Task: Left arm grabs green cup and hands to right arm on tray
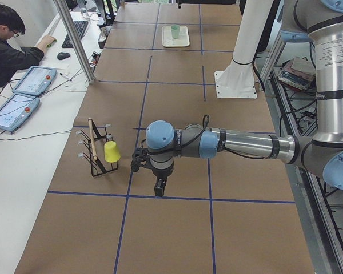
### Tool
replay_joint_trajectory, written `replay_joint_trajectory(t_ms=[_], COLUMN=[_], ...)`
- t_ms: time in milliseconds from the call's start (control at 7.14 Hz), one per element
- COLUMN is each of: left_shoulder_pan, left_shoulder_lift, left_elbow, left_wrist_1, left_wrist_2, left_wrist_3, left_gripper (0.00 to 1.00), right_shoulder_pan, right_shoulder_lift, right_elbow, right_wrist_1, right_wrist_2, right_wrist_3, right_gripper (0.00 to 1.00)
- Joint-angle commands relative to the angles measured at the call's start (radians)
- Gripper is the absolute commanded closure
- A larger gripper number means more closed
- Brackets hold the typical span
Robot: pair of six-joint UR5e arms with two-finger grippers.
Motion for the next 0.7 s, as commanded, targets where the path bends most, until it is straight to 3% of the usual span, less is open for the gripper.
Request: replay_joint_trajectory(t_ms=[0, 561], left_shoulder_pan=[-0.003, -0.003], left_shoulder_lift=[0.014, 0.011], left_elbow=[-0.019, -0.008], left_wrist_1=[0.008, 0.012], left_wrist_2=[0.004, 0.008], left_wrist_3=[-0.004, -0.001], left_gripper=[0.00, 0.00], right_shoulder_pan=[0.033, 0.033], right_shoulder_lift=[-0.027, -0.025], right_elbow=[-0.011, -0.016], right_wrist_1=[0.001, 0.001], right_wrist_2=[0.005, 0.005], right_wrist_3=[-0.011, -0.011], right_gripper=[0.00, 0.00])
